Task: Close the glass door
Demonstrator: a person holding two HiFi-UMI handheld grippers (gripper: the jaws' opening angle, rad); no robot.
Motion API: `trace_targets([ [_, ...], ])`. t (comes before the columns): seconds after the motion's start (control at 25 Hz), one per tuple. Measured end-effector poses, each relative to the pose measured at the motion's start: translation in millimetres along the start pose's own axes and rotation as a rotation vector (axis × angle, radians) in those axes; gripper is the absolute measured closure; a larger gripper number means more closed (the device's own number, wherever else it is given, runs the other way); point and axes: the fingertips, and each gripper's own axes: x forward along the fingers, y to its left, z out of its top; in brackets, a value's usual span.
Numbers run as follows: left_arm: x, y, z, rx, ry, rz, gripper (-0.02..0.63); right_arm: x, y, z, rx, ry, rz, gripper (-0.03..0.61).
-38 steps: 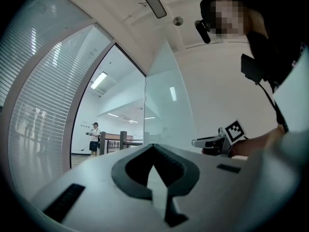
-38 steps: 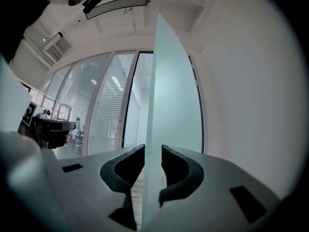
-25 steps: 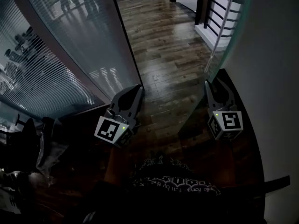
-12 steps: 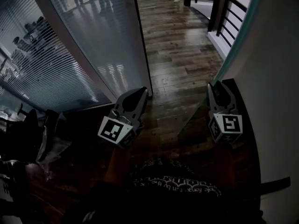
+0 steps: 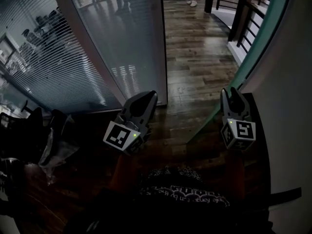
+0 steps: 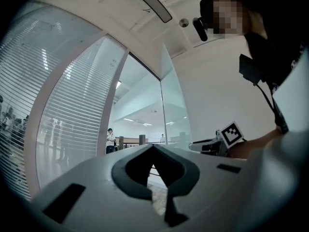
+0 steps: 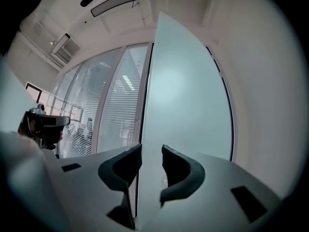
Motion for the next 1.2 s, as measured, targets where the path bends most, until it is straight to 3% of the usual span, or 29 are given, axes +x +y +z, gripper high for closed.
trace_targets([
  [0.6, -15.8, 70.6, -8.2, -0.006, -0.010, 0.126, 0.612, 65.4, 32.5, 2.1, -0.003, -0.039, 0.036, 0.448],
  [1.2, 27.6, 153.1, -4.8, 0.033, -0.004, 0.136, 0.611, 139.6, 63.3, 4.6, 0.002, -0.039, 0.068, 0.448],
])
